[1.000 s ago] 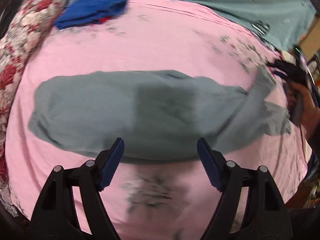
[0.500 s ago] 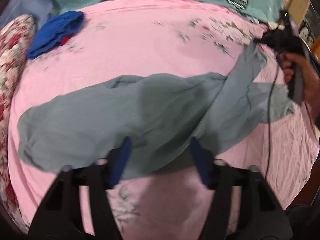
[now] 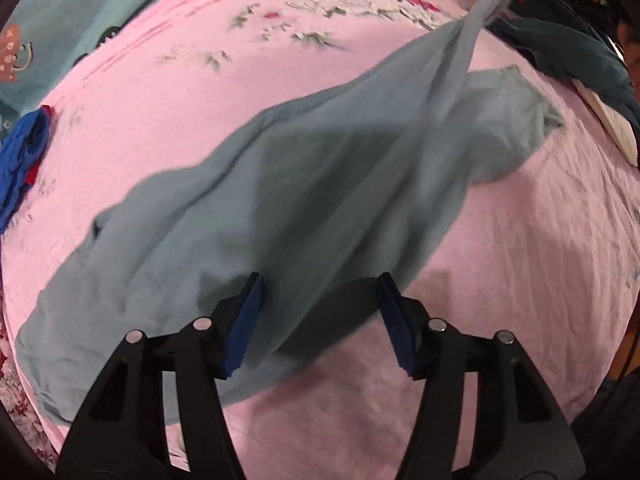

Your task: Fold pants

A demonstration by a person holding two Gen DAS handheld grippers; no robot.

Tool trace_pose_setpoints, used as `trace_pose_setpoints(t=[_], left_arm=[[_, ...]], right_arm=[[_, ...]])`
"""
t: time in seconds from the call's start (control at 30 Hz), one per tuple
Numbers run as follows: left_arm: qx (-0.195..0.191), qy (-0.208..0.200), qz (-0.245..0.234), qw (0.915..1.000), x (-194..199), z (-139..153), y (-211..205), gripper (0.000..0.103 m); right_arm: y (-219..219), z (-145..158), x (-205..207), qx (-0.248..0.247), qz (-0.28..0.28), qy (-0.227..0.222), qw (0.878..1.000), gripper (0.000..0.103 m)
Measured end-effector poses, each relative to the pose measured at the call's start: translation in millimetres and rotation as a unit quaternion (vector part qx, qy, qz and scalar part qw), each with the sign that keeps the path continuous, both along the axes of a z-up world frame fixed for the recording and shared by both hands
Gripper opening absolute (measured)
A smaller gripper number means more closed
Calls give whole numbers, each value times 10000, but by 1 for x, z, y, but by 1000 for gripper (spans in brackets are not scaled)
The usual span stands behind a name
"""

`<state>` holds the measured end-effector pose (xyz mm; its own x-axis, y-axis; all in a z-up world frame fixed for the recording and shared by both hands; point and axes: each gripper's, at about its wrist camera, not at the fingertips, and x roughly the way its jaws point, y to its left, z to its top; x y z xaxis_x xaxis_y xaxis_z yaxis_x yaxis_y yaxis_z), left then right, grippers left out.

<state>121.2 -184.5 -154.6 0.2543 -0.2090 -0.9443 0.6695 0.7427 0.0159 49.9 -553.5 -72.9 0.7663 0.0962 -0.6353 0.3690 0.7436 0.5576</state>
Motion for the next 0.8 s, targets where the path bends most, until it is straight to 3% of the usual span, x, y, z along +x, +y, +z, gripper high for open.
trace_pose_setpoints(t=[0.2, 0.27, 0.37, 0.43, 0.47, 0.57, 0.63, 0.7, 0.8], left_arm=[[101, 53, 123, 9999, -3, -3, 1, 60], [128, 63, 170, 9998, -1, -3, 1, 60], [192, 13, 251, 9995, 0, -5, -4, 64], [187, 35, 332, 9993, 0, -5, -4, 65], [189, 49, 387, 9991, 0, -6, -4, 66], [210, 39, 458, 9987, 1, -7, -5, 69], [228, 14, 499, 9985, 0, -7, -4, 70], [230, 9, 546, 9982, -1, -7, -3, 73], [202, 62, 628, 9978, 0, -7, 0, 73]], right_arm=[[-27, -77, -68, 680, -504, 747, 9936, 1], [-26, -88, -78, 1154, -442, 653, 9902, 5], [-12, -80, -65, 1221, -120, 359, 9918, 11], [-3, -75, -50, 1036, 1, 486, 9934, 31], [2, -73, -41, 669, 46, 655, 9956, 43], [12, -79, -15, -312, 282, 1245, 9913, 43], [12, -89, -4, -317, 529, 1382, 9885, 41], [17, -93, 3, -491, 807, 1528, 9837, 17], [21, -79, 4, -736, 980, 1409, 9824, 9]])
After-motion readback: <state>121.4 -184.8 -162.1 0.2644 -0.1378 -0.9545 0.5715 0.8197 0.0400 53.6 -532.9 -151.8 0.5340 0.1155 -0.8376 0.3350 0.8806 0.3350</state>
